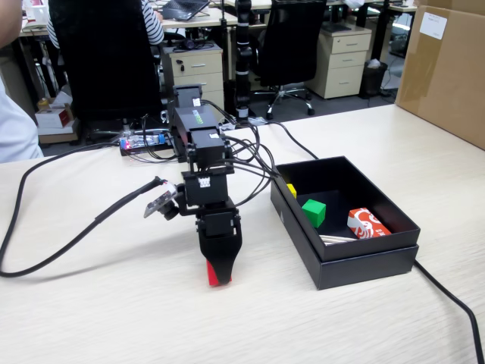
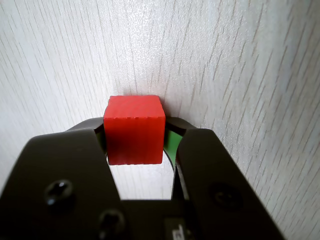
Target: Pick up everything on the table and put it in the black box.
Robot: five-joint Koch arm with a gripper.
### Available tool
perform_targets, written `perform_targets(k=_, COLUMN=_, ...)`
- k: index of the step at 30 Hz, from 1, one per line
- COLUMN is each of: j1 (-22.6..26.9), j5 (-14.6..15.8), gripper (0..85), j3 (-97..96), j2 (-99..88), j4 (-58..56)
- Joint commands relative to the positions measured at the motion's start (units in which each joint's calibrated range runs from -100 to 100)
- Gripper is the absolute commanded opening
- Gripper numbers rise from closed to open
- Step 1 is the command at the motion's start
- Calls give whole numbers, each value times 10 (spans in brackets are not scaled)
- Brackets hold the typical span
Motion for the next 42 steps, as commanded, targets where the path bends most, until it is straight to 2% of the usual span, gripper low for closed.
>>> perform_targets(k=1, j1=-3, j5=0, gripper=9, j3=34, j2=-15, j4=-11)
perform_targets(k=5, j1=1, j5=9, gripper=9, j3=31, j2=-68, j4=-39)
perform_targets(k=9, j1=18, j5=22, gripper=9, j3=-1, j2=-210, j4=-58)
perform_targets(k=11, j1=38, j5=31, gripper=9, j3=-69, j2=-354, j4=-59)
perform_targets(k=12, j1=65, j5=38, gripper=9, j3=-144, j2=-486, j4=-59)
perform_targets(k=18, j1=153, j5=64, gripper=9, j3=-214, j2=-628, j4=-59)
perform_targets(k=21, j1=195, j5=74, gripper=9, j3=-203, j2=-594, j4=-59)
perform_targets(k=23, j1=215, j5=75, gripper=9, j3=-185, j2=-504, j4=-58)
perform_targets(k=29, j1=224, j5=85, gripper=9, j3=-100, j2=-314, j4=-56)
perform_targets(k=42, j1=226, j5=95, gripper=9, j3=-69, j2=-176, j4=-56)
